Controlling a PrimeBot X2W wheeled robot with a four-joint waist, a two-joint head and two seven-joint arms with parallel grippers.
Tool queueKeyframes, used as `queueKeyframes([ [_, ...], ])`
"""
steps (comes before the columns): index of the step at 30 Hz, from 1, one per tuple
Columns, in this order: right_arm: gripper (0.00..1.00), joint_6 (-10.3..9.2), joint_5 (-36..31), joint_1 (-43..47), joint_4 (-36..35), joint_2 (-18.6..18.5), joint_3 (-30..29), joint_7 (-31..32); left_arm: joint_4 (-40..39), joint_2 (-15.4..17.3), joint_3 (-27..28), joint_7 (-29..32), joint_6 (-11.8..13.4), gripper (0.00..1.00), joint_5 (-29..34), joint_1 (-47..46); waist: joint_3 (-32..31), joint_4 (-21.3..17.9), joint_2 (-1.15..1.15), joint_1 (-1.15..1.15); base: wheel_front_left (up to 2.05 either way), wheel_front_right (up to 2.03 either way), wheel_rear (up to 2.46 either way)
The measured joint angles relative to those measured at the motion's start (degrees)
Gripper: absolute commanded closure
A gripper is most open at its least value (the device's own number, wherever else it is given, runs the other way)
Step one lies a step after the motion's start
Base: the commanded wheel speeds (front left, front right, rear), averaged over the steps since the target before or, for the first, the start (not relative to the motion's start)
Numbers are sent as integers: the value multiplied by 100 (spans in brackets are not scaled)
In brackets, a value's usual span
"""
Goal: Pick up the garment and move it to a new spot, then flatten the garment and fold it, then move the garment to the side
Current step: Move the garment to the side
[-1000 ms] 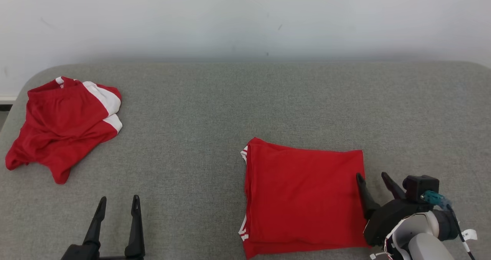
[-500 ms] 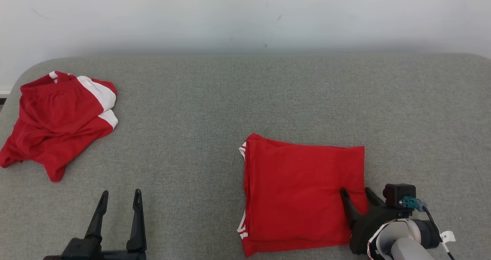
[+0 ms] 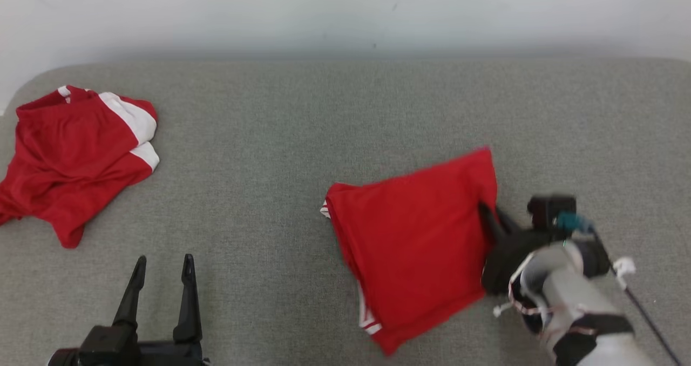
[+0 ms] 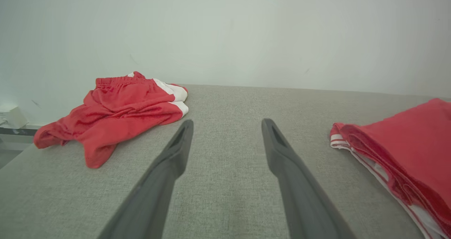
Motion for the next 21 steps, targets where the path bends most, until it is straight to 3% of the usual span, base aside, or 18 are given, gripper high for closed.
queueKeyframes([
  [6,100,0,63,-927,-29,-361,244,157,-162,-5,-64,0,-3,0,1,-292,347,-26,0,0,0,0,0],
  [11,100,0,119,-1911,101,-827,294,246,-425,-2,-111,0,-43,0,45,-666,900,-63,0,1,0,0,0],
  [21,100,0,271,-2987,371,-1851,505,197,-886,198,-44,-1,-47,0,162,-1053,1890,-294,1,2,0,0,0],
])
